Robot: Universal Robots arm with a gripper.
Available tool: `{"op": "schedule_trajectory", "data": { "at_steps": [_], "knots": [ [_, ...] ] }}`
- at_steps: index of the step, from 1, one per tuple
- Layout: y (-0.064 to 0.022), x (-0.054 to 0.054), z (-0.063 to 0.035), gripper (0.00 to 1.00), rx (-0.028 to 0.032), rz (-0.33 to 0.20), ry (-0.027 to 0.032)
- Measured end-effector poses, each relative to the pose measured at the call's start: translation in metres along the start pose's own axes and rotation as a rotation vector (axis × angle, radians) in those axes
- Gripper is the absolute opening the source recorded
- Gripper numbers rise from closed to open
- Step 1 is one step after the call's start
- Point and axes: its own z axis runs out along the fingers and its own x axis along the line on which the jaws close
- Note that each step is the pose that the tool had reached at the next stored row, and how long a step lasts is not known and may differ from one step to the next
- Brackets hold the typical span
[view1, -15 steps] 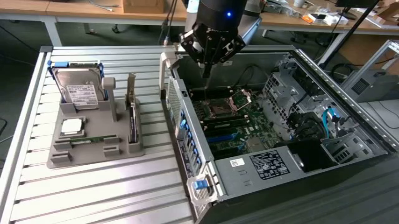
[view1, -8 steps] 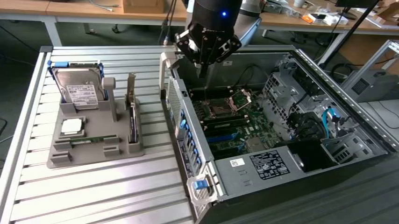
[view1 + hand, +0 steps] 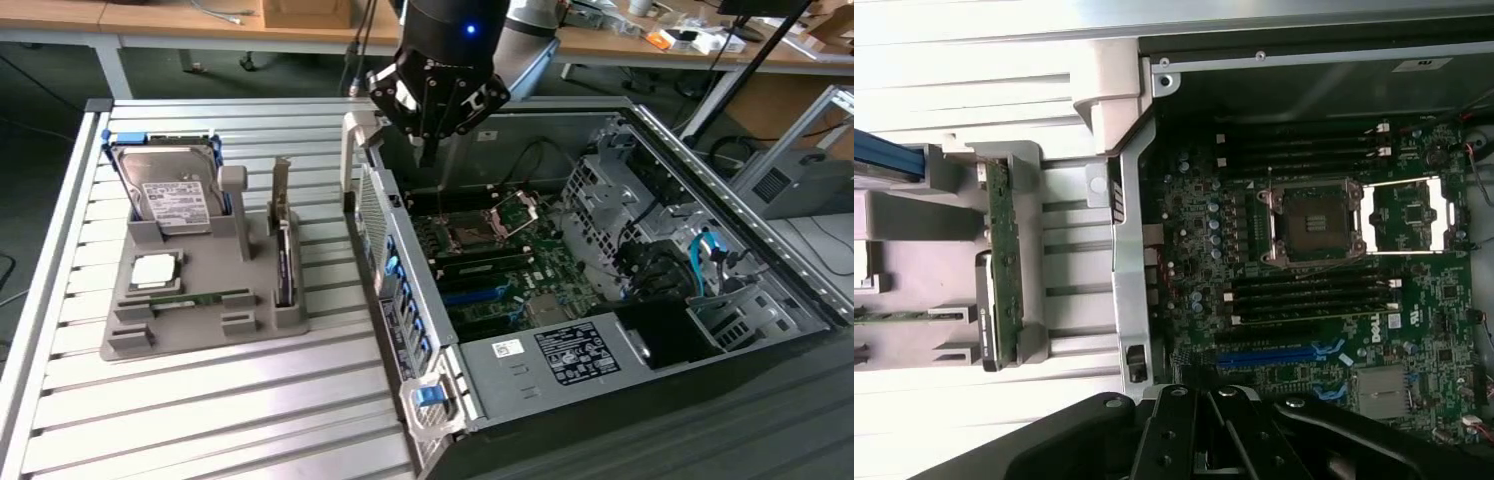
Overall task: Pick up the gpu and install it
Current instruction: 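Reach for the gpu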
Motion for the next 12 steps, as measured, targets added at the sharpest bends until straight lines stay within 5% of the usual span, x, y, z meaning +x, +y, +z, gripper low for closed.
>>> {"op": "schedule_trajectory", "data": {
  "at_steps": [12],
  "knots": [
    [-0.0009,0.012,-0.0003,0.11,-0.0001,0.0,-0.0001]
  ]
}}
